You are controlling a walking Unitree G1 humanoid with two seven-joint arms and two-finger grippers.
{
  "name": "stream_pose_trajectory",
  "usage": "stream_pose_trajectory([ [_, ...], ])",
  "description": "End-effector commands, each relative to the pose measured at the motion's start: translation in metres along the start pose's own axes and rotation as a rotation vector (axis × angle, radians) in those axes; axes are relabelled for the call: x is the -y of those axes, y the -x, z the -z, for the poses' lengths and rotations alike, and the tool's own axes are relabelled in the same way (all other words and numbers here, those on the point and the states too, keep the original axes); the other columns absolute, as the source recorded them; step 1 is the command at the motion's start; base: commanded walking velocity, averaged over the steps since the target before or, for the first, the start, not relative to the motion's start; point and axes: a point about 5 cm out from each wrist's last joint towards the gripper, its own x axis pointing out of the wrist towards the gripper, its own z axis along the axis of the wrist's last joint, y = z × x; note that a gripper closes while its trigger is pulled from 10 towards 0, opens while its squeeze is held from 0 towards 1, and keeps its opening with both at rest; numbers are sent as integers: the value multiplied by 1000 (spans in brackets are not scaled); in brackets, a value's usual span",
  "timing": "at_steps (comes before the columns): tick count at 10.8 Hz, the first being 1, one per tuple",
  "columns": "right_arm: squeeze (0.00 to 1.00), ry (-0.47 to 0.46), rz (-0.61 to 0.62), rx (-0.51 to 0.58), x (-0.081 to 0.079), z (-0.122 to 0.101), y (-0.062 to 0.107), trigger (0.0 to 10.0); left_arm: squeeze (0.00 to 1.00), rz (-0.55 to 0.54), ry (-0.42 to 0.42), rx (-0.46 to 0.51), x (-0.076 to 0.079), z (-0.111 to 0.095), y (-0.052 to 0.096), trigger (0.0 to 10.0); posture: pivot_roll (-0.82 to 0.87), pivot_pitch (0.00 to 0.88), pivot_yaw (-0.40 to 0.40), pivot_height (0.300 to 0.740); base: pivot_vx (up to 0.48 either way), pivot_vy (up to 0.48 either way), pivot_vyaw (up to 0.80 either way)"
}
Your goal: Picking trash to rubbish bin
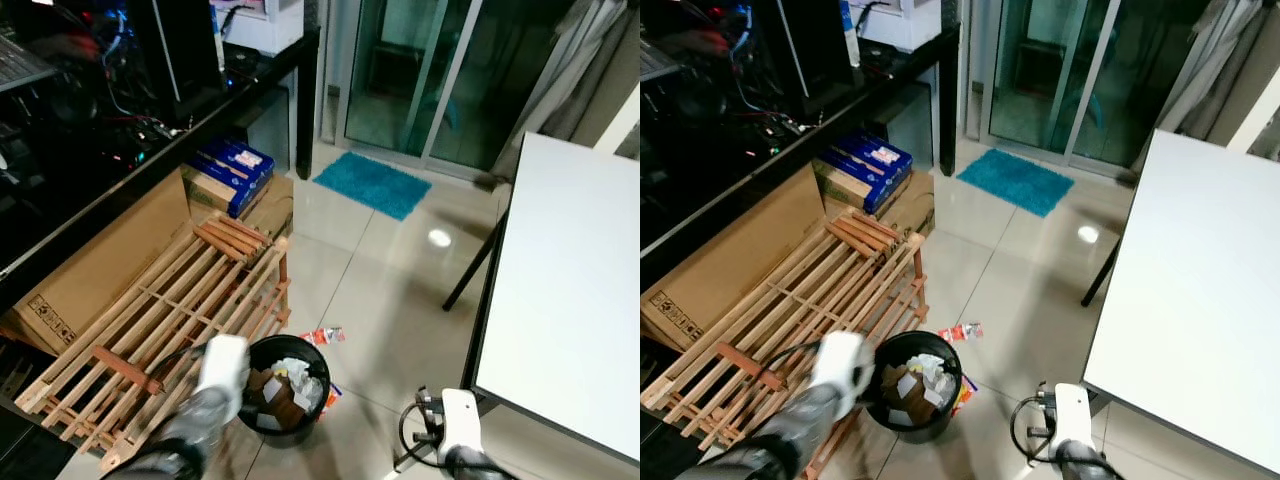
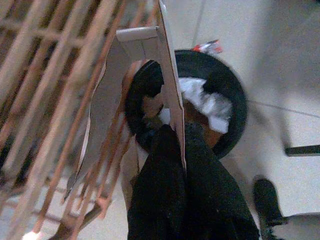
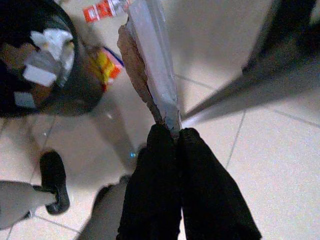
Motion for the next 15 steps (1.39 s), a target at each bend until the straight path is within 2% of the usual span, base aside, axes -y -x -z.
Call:
stream_pose_trajectory([
  [1,0,-2,14,5,7,3,2,10000,0,40,-36,29,9,-13,-2,10000,-75,102,-36,740,0,0,0],
  [2,0,-6,23,-3,11,9,4,10000,0,59,-51,40,15,-19,-4,10000,-95,124,-37,740,0,0,0],
  [4,0,-16,44,-39,22,37,14,10000,0,97,-105,68,26,-34,-5,10000,-166,204,-56,740,0,0,0],
  [7,0,-3,48,-81,31,68,28,10000,0,86,-89,107,27,-51,-6,10000,-218,290,-85,740,0,0,0],
  [9,0,9,38,-91,35,81,36,10000,0,16,-58,113,16,-54,-6,10000,-242,334,-109,740,0,0,0],
  [12,0,10,41,-92,42,86,41,10000,0,-96,-39,139,-9,-61,-5,10000,-246,347,-120,740,0,0,0],
  [15,0,11,46,-96,45,89,43,10000,0,-105,-25,173,-10,-71,-4,10000,-247,344,-125,740,0,0,0],
])
